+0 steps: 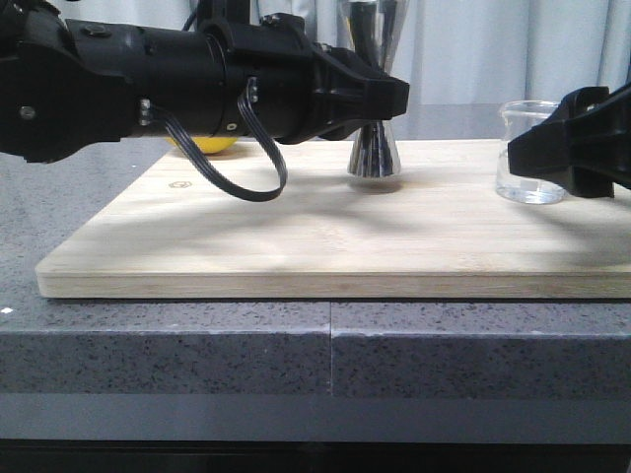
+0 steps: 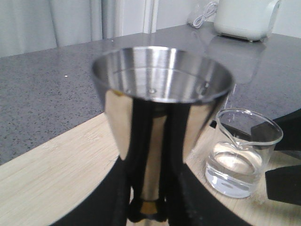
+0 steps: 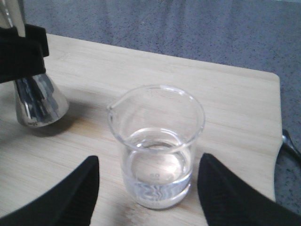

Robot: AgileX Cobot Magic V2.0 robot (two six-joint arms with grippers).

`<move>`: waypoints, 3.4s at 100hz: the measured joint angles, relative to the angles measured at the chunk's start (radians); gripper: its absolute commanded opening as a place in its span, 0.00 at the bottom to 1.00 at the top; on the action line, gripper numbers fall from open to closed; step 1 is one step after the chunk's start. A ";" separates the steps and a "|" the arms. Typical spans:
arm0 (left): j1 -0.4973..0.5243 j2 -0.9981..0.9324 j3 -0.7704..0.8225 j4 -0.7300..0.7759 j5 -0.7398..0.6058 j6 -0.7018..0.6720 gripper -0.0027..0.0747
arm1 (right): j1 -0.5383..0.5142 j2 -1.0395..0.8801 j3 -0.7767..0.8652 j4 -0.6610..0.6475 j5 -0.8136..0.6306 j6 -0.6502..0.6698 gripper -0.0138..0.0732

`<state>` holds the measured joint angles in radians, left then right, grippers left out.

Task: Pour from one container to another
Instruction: 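Reach the right gripper to the glass beaker and grasp it, then lift the beaker with the right gripper over the jigger's upper cup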

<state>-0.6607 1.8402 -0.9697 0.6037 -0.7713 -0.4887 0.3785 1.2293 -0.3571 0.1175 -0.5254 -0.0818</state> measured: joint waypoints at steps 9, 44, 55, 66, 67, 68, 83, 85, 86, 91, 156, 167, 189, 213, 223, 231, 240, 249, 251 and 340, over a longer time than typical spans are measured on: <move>0.000 0.000 0.000 0.004 0.000 -0.003 0.01 | 0.000 0.016 0.000 0.000 -0.021 0.000 0.63; 0.000 0.000 0.000 0.006 0.000 -0.006 0.01 | 0.000 0.124 0.000 -0.002 -0.160 0.000 0.63; 0.000 0.000 0.000 0.006 0.000 -0.006 0.01 | 0.000 0.154 0.000 -0.002 -0.200 0.000 0.63; 0.000 0.000 0.000 0.006 0.002 -0.007 0.01 | 0.000 0.167 0.000 -0.002 -0.238 0.000 0.63; 0.000 0.000 0.000 0.006 0.002 -0.007 0.01 | 0.000 0.167 0.000 -0.002 -0.240 0.000 0.63; 0.000 0.000 0.000 0.006 0.002 -0.007 0.01 | 0.000 0.167 0.000 -0.002 -0.244 0.000 0.63; 0.000 0.000 0.000 0.006 0.002 -0.007 0.01 | 0.000 0.167 0.000 -0.002 -0.270 0.000 0.53; 0.000 0.000 0.000 0.006 0.002 -0.007 0.01 | 0.000 0.167 0.000 -0.002 -0.272 0.000 0.52; 0.000 0.000 0.000 0.006 0.002 -0.007 0.01 | 0.000 0.167 0.000 -0.002 -0.272 0.000 0.51; 0.000 0.000 0.000 0.006 0.002 -0.007 0.01 | 0.000 0.167 0.000 -0.002 -0.274 0.000 0.48; 0.000 0.000 0.000 0.047 0.004 -0.030 0.01 | 0.000 0.157 0.000 -0.002 -0.278 0.000 0.45; 0.000 0.000 0.000 0.083 0.004 -0.053 0.01 | 0.000 0.130 -0.015 -0.004 -0.256 -0.014 0.45; 0.000 0.000 0.000 0.116 0.000 -0.072 0.01 | 0.002 0.047 -0.108 -0.009 -0.116 -0.091 0.45; 0.000 -0.019 0.000 0.148 -0.003 -0.081 0.01 | 0.002 -0.026 -0.232 -0.035 0.068 -0.207 0.45; 0.000 -0.024 0.000 0.165 -0.011 -0.114 0.01 | 0.002 -0.042 -0.276 -0.098 0.142 -0.219 0.45; 0.000 -0.024 0.000 0.196 -0.015 -0.129 0.01 | 0.002 -0.052 -0.309 -0.145 0.192 -0.221 0.45; 0.000 -0.024 0.000 0.220 -0.022 -0.149 0.01 | 0.002 -0.062 -0.337 -0.185 0.227 -0.225 0.45; 0.000 -0.024 0.000 0.233 -0.027 -0.160 0.01 | 0.002 -0.074 -0.363 -0.223 0.261 -0.227 0.45; 0.000 -0.024 0.000 0.235 -0.029 -0.163 0.01 | 0.002 -0.076 -0.367 -0.230 0.271 -0.227 0.45; 0.000 -0.024 0.000 0.311 -0.049 -0.201 0.01 | 0.040 -0.121 -0.420 -0.509 0.375 -0.227 0.45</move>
<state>-0.6607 1.8166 -0.9697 0.9145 -0.8205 -0.6895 0.4186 1.1081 -0.7772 -0.3919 -0.1499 -0.3086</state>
